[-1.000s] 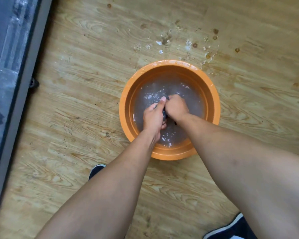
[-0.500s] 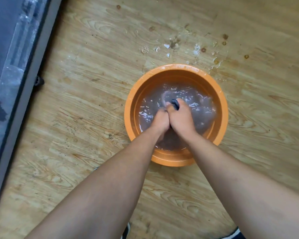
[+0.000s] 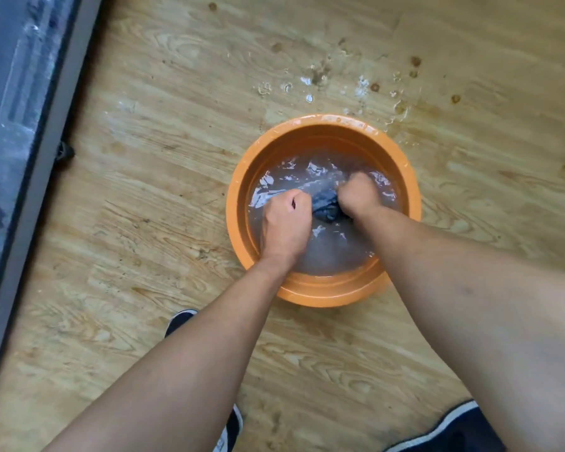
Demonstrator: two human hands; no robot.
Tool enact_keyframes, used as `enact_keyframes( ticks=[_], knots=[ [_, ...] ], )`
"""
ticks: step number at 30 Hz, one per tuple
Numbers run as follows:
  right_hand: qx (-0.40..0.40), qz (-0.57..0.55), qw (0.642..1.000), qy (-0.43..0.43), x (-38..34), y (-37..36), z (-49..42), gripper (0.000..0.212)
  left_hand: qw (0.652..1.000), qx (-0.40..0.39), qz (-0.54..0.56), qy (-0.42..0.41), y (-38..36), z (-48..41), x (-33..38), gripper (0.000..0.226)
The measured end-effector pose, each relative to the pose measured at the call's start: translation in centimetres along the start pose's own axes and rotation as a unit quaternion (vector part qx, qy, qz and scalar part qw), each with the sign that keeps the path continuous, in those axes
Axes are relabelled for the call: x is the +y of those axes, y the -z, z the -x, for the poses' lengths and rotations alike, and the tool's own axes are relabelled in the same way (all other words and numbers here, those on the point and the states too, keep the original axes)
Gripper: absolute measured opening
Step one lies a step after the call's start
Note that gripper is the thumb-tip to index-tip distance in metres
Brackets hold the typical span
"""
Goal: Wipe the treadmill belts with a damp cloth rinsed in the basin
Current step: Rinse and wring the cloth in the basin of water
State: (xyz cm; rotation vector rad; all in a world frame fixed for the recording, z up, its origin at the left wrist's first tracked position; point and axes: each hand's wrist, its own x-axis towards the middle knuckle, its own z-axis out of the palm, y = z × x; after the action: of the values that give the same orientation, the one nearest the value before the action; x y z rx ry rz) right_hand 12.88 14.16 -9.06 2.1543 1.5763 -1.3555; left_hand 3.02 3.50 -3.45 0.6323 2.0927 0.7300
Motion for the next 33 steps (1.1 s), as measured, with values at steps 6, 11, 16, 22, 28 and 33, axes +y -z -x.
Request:
enact_keyframes(
  ticks=[6,11,16,22,28,33],
  knots=[
    [0.058,-0.174,0.981,0.068,1.6,-0.3,2.8,0.018,0.986,0.021,0.083,0.144,-1.1,-2.4,-1.9,0.017],
    [0.002,-0.065,0.982,0.178,1.0,-2.3,5.8,0.020,0.939,-0.050,0.265,0.213,-3.7,-3.2,-2.8,0.018],
    [0.002,0.029,0.984,0.177,-0.7,-3.4,5.6,0.011,0.929,-0.118,0.271,0.222,-3.2,-2.4,-3.2,0.022],
    [-0.063,0.041,0.997,0.024,-1.5,-2.3,1.8,0.027,0.972,-0.115,0.159,0.128,-1.2,-1.9,-3.0,0.033],
    [0.062,-0.127,0.989,-0.048,1.0,-0.9,2.1,0.037,0.965,0.010,0.128,0.230,-1.3,-3.0,-3.2,0.080],
    [0.053,-0.198,0.979,0.003,1.8,-0.7,5.3,0.037,0.890,-0.008,0.268,0.368,-4.0,-2.3,-1.6,0.119]
  ],
)
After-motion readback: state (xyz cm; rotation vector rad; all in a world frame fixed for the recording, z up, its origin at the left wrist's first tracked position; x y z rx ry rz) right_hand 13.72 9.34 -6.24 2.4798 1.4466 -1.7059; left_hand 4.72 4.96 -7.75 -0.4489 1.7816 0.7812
